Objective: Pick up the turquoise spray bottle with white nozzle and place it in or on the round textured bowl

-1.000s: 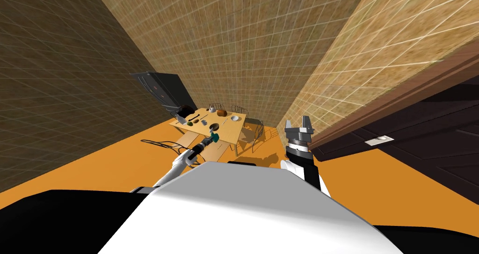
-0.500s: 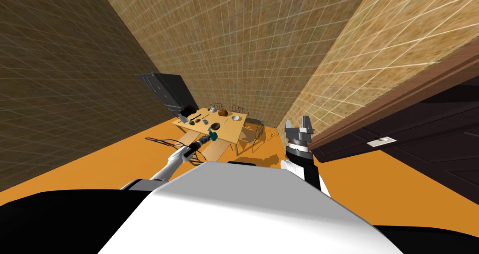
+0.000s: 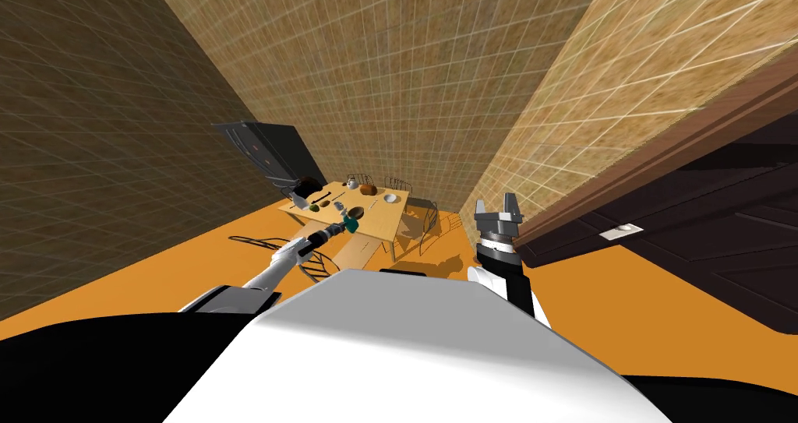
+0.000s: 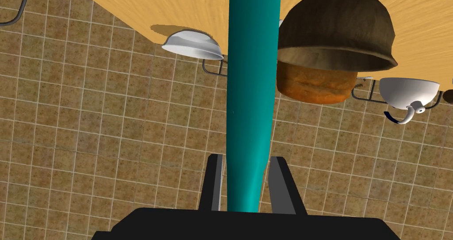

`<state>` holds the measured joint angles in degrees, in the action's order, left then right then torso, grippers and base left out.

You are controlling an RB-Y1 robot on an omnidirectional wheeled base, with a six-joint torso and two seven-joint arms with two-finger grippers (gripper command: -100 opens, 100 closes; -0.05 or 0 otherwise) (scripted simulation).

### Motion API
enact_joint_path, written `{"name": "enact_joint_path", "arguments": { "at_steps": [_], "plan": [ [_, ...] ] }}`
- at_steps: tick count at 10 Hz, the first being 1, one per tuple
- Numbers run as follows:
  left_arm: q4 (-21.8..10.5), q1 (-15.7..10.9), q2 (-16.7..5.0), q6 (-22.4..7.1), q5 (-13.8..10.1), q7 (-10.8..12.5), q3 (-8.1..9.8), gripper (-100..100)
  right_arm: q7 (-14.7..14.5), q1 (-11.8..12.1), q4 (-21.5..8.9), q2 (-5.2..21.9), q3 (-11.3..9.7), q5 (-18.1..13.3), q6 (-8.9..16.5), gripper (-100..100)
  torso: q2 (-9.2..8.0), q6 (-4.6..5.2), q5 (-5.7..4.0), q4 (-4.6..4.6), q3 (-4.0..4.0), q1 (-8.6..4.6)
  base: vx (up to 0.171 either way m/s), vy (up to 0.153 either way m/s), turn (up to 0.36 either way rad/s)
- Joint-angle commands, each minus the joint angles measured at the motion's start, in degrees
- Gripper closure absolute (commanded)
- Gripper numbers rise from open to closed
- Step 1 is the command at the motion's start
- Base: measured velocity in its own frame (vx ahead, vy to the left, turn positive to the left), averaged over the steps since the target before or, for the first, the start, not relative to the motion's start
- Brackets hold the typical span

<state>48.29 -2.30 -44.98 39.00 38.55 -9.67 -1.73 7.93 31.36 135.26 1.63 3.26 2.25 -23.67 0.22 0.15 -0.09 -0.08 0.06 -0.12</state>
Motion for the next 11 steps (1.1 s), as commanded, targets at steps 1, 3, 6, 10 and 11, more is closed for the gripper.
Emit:
{"name": "enact_joint_path", "arguments": {
  "at_steps": [1,3,6,10,11],
  "plan": [
    [-0.93,-0.95,-2.24,-0.02,0.68,2.28,-1.01,100,0.0,0.0,0.0,0.0,0.0,0.0,0.0,0,0.0,0.0,0.0,0.0,0.0,0.0,0.079,0.027,-0.089],
    [-2.5,-2.24,-4.93,-0.1,1.5,4.77,-2.29,100,0.0,0.0,0.0,0.0,0.0,0.0,0.0,0,0.03,0.0,0.0,0.02,0.02,-0.02,0.082,0.017,-0.117],
    [-4.61,-3.96,-8.81,-0.44,2.7,8.26,-4.14,100,0.0,0.0,0.0,0.0,0.0,0.0,0.0,0,0.03,-0.03,-0.01,0.02,0.03,-0.08,0.093,0.022,-0.109],
    [-6.95,-5.74,-13.11,-0.94,4.04,12.13,-6.17,100,0.0,0.01,0.0,0.0,0.0,0.0,0.0,0,0.19,0.01,-0.01,0.04,0.12,0.04,0.097,0.036,-0.134],
    [-7.86,-6.38,-14.71,-1.11,4.51,13.59,-6.89,100,0.0,0.01,0.0,0.0,0.0,0.0,0.0,0,0.15,-0.02,-0.02,0.04,0.1,0.01,-0.008,0.025,-0.074]
  ]
}}
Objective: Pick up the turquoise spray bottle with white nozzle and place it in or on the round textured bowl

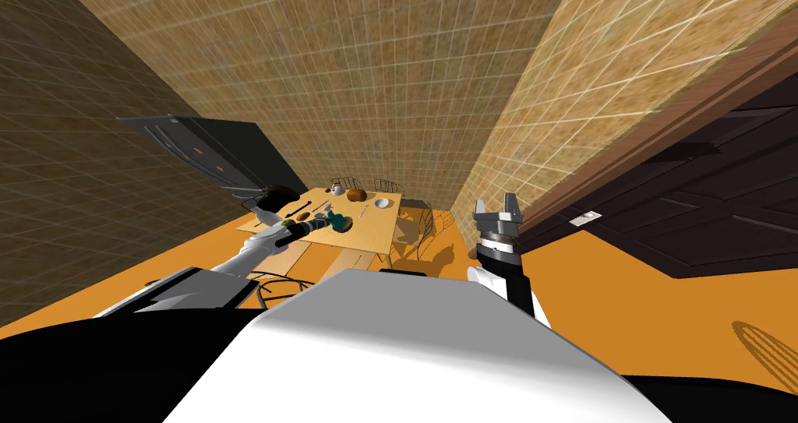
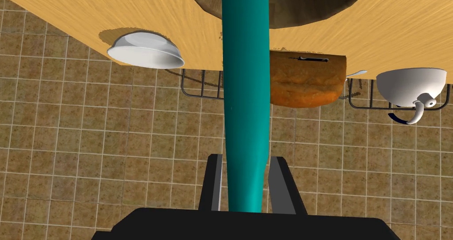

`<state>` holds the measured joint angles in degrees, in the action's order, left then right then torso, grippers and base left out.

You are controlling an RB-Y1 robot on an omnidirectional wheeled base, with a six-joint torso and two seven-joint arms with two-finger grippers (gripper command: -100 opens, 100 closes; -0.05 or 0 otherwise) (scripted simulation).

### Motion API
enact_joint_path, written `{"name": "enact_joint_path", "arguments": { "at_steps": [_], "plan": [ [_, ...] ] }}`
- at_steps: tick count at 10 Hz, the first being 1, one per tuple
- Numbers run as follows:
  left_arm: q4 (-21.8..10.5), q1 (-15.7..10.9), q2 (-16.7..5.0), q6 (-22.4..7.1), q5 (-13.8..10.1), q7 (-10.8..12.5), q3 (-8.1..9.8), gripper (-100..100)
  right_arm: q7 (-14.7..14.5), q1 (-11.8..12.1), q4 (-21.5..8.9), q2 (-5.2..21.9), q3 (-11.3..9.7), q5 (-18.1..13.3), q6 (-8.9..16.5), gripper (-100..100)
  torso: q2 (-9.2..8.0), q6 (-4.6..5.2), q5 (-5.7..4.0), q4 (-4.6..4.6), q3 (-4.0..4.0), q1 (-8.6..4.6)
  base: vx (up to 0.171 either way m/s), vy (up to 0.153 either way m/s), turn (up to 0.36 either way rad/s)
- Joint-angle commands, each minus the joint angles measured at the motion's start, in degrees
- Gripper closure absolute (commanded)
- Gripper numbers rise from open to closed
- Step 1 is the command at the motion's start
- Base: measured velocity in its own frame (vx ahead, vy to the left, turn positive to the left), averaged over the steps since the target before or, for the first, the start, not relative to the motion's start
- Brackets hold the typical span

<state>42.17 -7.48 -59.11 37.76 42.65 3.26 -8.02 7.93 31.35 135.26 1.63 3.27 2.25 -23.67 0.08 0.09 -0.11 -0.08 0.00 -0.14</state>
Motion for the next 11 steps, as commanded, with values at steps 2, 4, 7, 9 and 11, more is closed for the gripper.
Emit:
{"name": "enact_joint_path", "arguments": {
  "at_steps": [2,4,7,9,11],
  "plan": [
    [-2.4,-1.64,-1.66,0.03,0.72,1.68,-1.07,100,0.0,0.0,0.0,0.0,0.0,0.0,0.0,0,-0.09,-0.01,0.01,-0.02,-0.06,-0.05,-0.007,0.018,-0.051],
    [-2.1,-1.61,-1.06,-0.12,0.68,1.23,-0.96,-100,0.0,0.0,0.0,0.0,0.0,0.0,0.0,0,-0.13,-0.04,0.01,-0.03,-0.08,-0.1,-0.001,0.006,-0.009],
    [-2.08,-1.6,-1.06,-0.12,0.68,1.22,-0.95,-100,0.0,0.0,0.0,0.0,0.0,0.0,0.0,0,-0.14,-0.04,0.0,-0.03,-0.09,-0.15,0.0,0.0,0.0],
    [-2.08,-1.6,-1.06,-0.12,0.68,1.22,-0.95,0,0.0,0.0,0.0,0.0,0.0,0.0,0.0,0,-0.14,-0.04,0.0,-0.04,-0.09,-0.15,0.0,0.0,0.0],
    [-1.54,-1.73,-3.58,1.58,1.13,3.67,-0.9,-100,0.0,0.0,0.0,-0.01,0.0,0.0,0.0,0,-0.14,-0.06,-0.03,-0.04,-0.09,-0.21,0.008,-0.022,0.062]
  ]
}}
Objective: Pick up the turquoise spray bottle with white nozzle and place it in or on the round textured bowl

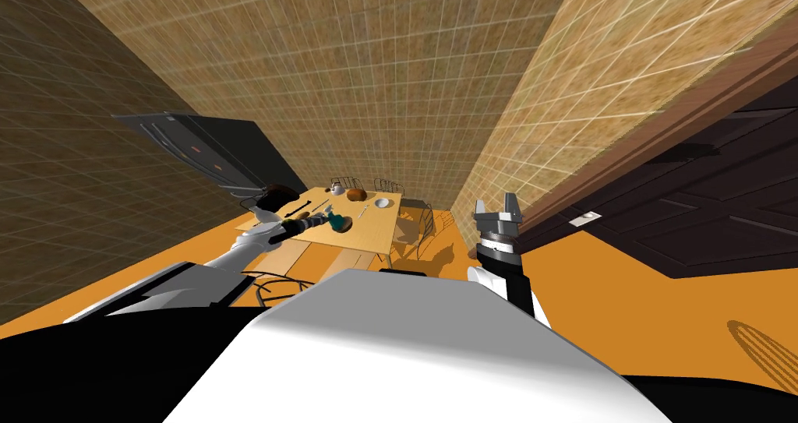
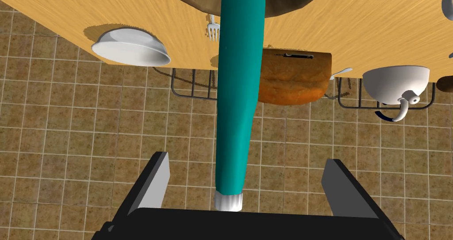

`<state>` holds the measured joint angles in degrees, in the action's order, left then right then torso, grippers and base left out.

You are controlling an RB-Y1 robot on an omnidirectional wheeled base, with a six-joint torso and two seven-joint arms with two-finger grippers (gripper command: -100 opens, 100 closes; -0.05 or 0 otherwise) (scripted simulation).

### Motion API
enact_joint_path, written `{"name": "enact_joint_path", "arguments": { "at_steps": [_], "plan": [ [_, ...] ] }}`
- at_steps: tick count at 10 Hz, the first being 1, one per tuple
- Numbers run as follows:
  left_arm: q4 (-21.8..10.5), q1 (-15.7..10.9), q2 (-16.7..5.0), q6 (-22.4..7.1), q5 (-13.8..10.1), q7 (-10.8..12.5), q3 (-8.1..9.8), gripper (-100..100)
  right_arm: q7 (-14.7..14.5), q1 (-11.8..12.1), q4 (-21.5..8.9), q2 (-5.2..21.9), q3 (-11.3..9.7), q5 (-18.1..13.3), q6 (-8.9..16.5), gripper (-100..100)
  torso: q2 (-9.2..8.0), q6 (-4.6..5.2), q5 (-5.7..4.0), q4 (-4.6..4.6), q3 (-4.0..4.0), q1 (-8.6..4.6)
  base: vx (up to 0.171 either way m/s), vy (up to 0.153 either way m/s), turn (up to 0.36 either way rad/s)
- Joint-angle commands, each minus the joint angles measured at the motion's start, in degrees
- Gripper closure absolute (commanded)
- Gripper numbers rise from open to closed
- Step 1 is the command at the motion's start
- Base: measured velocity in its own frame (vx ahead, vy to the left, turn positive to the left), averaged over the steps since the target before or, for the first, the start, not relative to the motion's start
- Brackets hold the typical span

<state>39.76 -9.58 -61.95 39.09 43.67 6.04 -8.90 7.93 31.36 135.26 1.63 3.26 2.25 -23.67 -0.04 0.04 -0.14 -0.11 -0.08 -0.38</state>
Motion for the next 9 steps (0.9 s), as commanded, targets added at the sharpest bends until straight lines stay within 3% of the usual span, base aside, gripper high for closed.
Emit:
{"name": "enact_joint_path", "arguments": {
  "at_steps": [1,4,5,6,9],
  "plan": [
    [1.13,0.31,-2.0,1.09,0.33,2.11,-0.01,-100,0.0,0.0,0.0,0.0,0.0,0.0,0.0,0,0.0,0.0,0.0,0.0,0.0,0.0,0.007,-0.027,0.052],
    [1.54,0.22,-3.89,2.37,0.67,3.95,0.03,-100,0.0,0.0,0.0,0.0,0.0,0.0,0.0,0,-0.02,-0.01,-0.01,-0.01,-0.01,-0.01,0.006,-0.023,0.044],
    [1.29,0.31,-3.51,2.22,0.51,3.27,0.12,-100,0.0,0.0,0.0,0.0,0.0,0.0,0.0,0,-0.02,-0.01,0.0,0.0,-0.01,0.0,0.002,-0.008,0.017],
    [1.39,0.35,-3.61,2.28,0.52,3.51,0.13,0,0.0,0.0,0.0,0.0,0.0,0.0,0.0,0,-0.02,0.01,0.02,0.0,-0.01,0.04,0.0,0.0,0.0],
    [1.38,0.34,-3.6,2.27,0.52,3.49,0.13,0,0.0,0.0,0.0,0.0,0.0,0.0,0.0,0,-0.02,0.01,0.03,0.0,-0.01,0.09,0.0,0.0,0.0]
  ]
}}
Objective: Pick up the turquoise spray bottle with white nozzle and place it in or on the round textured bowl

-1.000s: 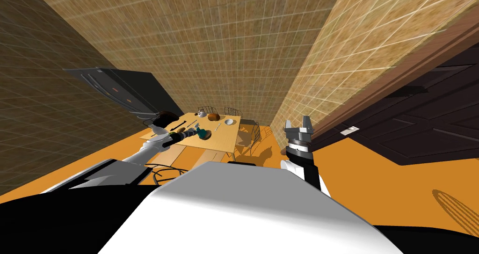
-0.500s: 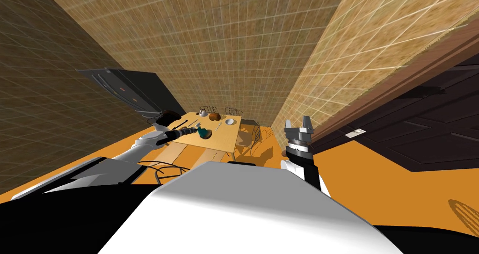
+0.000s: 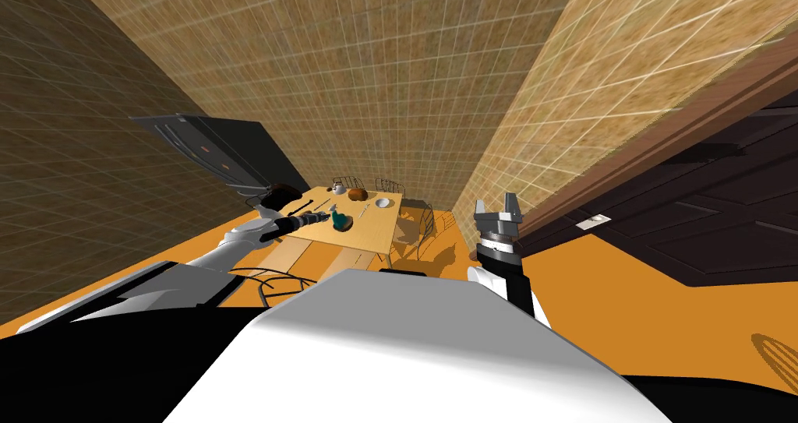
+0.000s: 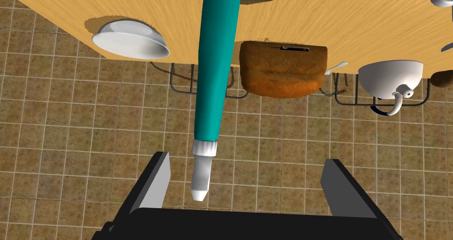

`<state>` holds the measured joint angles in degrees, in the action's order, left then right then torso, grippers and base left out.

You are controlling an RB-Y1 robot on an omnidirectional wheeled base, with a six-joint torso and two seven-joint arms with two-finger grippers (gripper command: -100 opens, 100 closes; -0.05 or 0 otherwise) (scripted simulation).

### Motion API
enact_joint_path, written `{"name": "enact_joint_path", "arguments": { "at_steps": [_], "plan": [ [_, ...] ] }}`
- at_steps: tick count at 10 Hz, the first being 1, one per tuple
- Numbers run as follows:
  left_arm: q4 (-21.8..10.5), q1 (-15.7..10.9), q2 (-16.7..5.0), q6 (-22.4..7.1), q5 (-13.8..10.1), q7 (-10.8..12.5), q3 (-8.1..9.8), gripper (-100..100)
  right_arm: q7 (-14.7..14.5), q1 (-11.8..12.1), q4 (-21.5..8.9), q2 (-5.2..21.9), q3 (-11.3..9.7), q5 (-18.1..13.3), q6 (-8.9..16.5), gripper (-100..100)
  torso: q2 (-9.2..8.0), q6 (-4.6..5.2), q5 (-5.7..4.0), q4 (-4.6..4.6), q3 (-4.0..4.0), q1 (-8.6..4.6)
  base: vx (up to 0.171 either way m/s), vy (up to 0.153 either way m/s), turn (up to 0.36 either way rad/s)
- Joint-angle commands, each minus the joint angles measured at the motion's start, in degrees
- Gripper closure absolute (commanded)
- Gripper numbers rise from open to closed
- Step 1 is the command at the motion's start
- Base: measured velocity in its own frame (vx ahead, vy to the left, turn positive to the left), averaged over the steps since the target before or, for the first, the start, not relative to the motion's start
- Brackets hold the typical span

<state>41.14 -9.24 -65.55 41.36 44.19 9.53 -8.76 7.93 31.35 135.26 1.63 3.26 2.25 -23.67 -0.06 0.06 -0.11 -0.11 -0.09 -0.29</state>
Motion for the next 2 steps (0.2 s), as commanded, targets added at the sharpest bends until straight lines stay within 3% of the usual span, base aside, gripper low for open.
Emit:
{"name": "enact_joint_path", "arguments": {
  "at_steps": [1,2],
  "plan": [
    [0.0,0.0,0.0,0.0,0.0,0.0,0.0,0,0.0,0.0,0.0,0.0,0.0,0.0,0.0,0,0.0,0.0,0.0,0.0,0.0,0.0,0.0,0.0,0.0],
    [0.0,0.0,0.0,0.0,0.0,0.0,0.0,0,0.0,0.0,0.0,0.0,0.0,0.0,0.0,0,0.0,0.0,0.0,0.0,0.0,0.0,0.0,0.0,0.0]
  ]
}}
